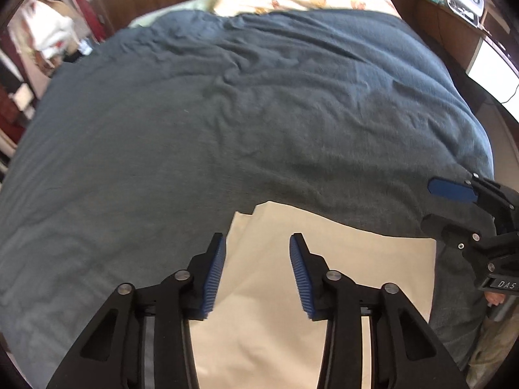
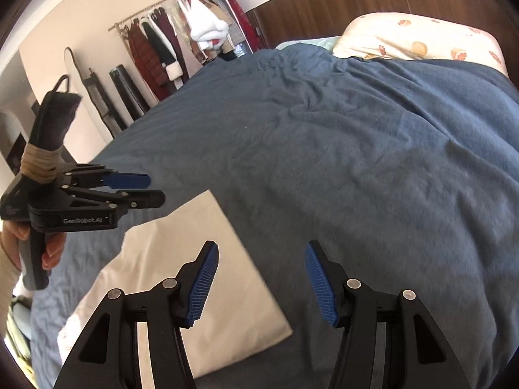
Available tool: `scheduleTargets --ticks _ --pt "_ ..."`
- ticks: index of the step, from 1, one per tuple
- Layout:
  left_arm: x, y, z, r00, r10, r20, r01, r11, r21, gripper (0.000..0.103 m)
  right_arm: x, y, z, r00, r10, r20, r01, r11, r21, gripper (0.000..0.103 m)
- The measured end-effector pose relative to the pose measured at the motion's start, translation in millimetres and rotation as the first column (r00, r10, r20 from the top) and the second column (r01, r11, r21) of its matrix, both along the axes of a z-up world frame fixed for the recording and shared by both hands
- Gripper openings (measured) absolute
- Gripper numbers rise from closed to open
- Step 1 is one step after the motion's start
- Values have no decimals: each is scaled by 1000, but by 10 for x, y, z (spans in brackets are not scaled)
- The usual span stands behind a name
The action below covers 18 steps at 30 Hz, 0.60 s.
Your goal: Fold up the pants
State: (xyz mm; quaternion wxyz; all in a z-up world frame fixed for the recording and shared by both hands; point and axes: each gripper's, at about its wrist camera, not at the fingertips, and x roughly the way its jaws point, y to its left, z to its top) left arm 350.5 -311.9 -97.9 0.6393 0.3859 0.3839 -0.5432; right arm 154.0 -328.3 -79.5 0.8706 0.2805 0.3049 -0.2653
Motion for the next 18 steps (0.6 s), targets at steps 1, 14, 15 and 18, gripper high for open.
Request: scheduleTargets --ticks 1,14,15,18 --pt "18 -42 -40 1000 -8 -12 8 1000 7 38 23 -25 -15 1000 1 -4 -1 1000 -3 56" --pt "273 -281 -527 996 5 -85 6 992 124 32 241 -162 -342 995 12 -94 -8 999 50 56" --pt "290 -279 -557 996 11 -88 0 992 129 32 256 -156 -348 995 17 -96 -12 999 48 56" --pt "330 -273 -634 993 35 -113 -19 990 138 13 285 -154 -375 995 15 -101 -8 998 65 56"
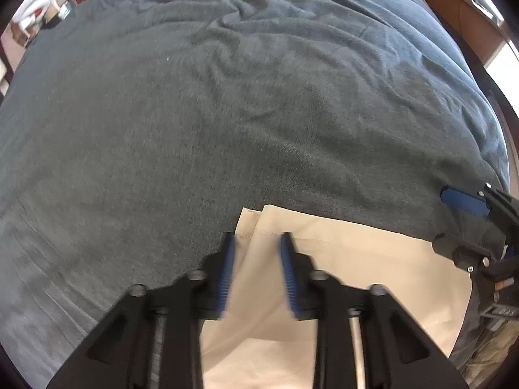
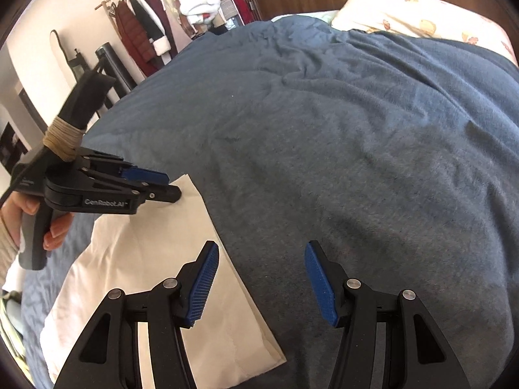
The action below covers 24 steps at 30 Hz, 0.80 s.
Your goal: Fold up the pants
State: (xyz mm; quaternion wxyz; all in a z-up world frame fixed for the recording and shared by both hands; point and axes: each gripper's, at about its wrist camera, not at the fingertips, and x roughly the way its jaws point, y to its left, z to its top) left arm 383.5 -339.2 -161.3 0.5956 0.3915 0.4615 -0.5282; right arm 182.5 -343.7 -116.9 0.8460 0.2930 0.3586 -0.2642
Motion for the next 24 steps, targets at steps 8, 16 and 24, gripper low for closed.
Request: scheduleTargets --ticks 8,16,24 --pt "-25 56 49 1000 13 2 -13 1000 -22 3 37 30 4 1000 14 7 -14 1000 -4 56" --pt "39 27 27 997 7 80 -7 1000 0 3 106 59 -10 1000 24 8 -24 1000 8 56" --pt "167 85 256 987 94 133 -85 994 -75 31 142 24 16 1000 10 6 -10 1000 14 56"
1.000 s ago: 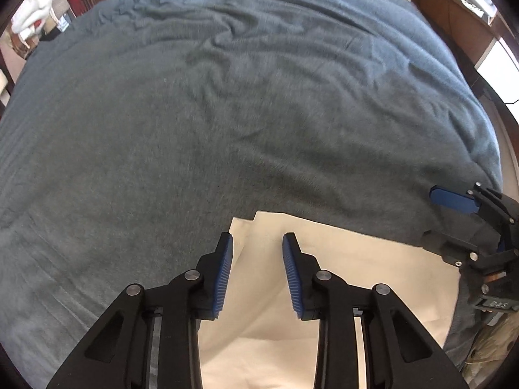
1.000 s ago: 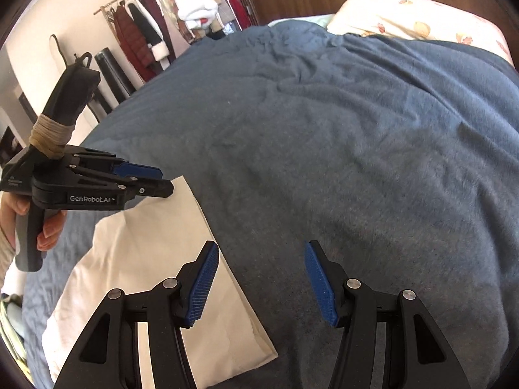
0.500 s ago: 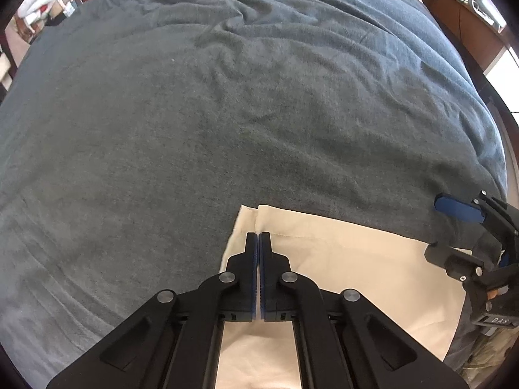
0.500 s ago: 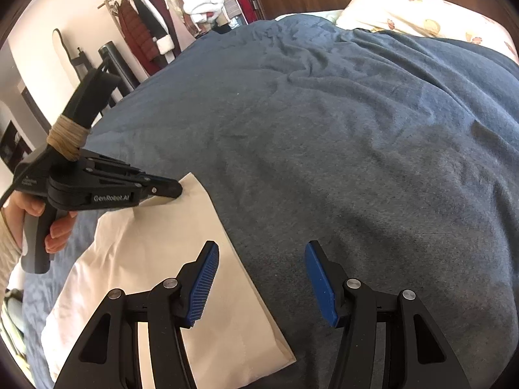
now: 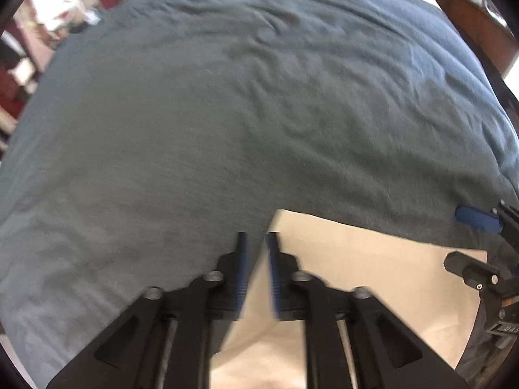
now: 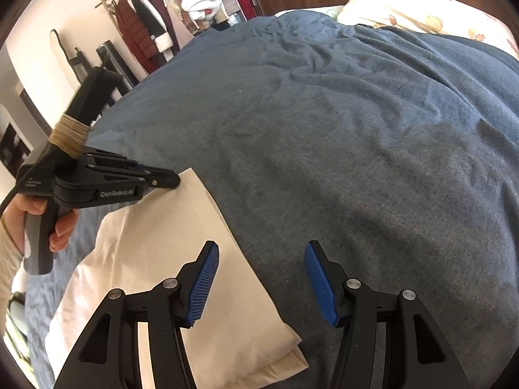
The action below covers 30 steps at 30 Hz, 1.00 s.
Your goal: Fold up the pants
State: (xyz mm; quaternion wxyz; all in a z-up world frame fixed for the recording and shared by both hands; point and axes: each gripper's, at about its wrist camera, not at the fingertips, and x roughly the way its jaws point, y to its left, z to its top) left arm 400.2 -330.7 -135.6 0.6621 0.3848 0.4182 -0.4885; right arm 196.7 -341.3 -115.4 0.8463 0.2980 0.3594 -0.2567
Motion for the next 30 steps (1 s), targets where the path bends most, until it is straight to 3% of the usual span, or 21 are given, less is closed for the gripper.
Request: scheduleTargets --ticks 2,4,9,17,24,30 --pt "38 109 195 1000 4 2 -3 999 -53 38 14 21 56 1000 8 9 -8 1000 -11 56" --pt "62 251 344 1000 3 3 -3 998 -68 38 52 49 124 1000 21 19 -20 999 -29 56" --pt "154 639 480 1000 -11 2 11 1000 -26 38 168 173 297 997 54 54 -51 997 -51 56" --pt "355 958 144 996 -14 -91 22 996 82 33 374 437 278 992 120 34 -118 992 -42 56" --pt "537 1068 -46 985 -3 -170 17 997 82 31 496 569 201 987 161 -1 -160 986 -51 56" --pt "640 1143 -106 968 25 -250 -17 999 35 31 577 618 162 985 166 -42 -168 984 -60 56"
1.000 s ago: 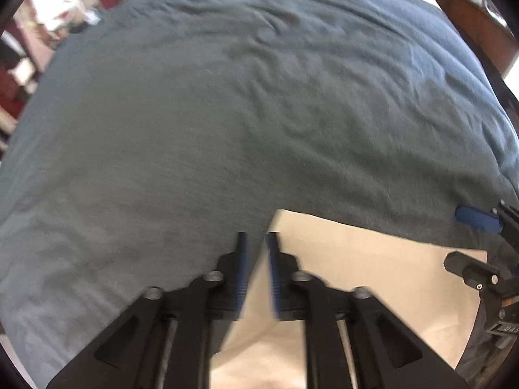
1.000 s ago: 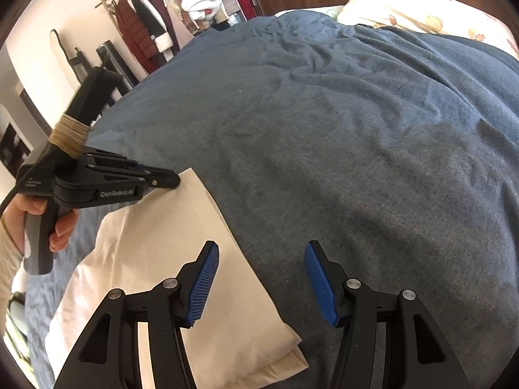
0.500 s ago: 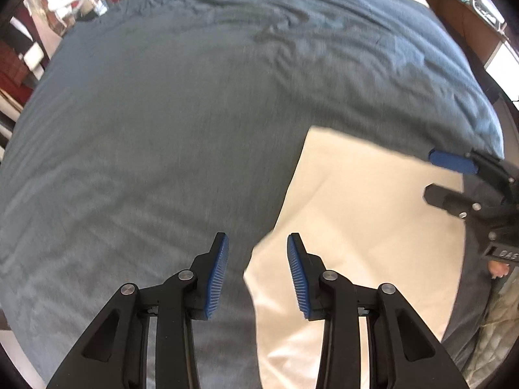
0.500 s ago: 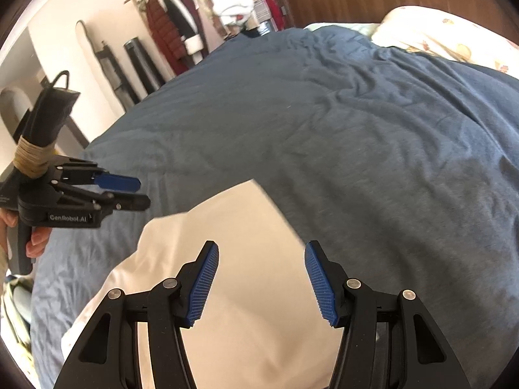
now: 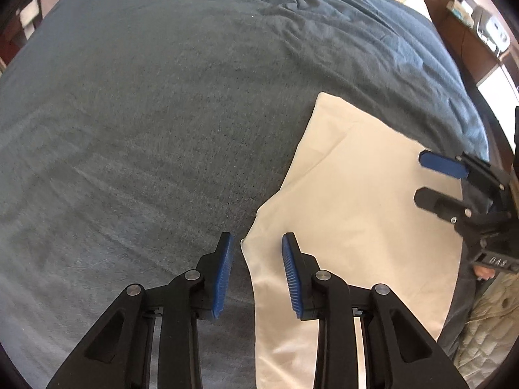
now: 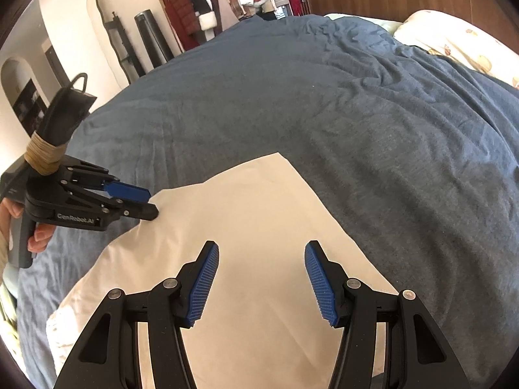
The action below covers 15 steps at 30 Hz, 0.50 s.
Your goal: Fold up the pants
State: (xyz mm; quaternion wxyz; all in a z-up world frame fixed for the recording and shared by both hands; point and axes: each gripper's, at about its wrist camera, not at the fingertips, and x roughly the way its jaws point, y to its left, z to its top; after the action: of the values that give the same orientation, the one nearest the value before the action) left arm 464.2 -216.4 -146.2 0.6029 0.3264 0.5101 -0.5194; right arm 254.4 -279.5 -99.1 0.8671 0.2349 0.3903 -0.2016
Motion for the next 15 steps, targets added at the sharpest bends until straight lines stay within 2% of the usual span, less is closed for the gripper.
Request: scheduleTargets --ticks 5,7,9,10,15 --pt "46 17 -126 998 34 -50 -34 999 -5 31 44 60 26 1000 13 -2 -13 1000 -26 56" --pt "40 19 -146 997 54 -63 -55 998 -14 26 48 74 32 1000 12 -4 -12 999 -32 56" --pt "27 21 -142 994 73 -82 -75 997 -22 15 50 77 32 1000 15 -1 -15 999 -32 56" --pt "15 26 -135 993 80 -86 -82 996 -23 14 54 79 33 1000 16 -1 -16 999 -31 56" --pt "-46 14 -40 991 137 7 -137 991 -13 9 36 113 37 999 30 15 -29 999 -15 56"
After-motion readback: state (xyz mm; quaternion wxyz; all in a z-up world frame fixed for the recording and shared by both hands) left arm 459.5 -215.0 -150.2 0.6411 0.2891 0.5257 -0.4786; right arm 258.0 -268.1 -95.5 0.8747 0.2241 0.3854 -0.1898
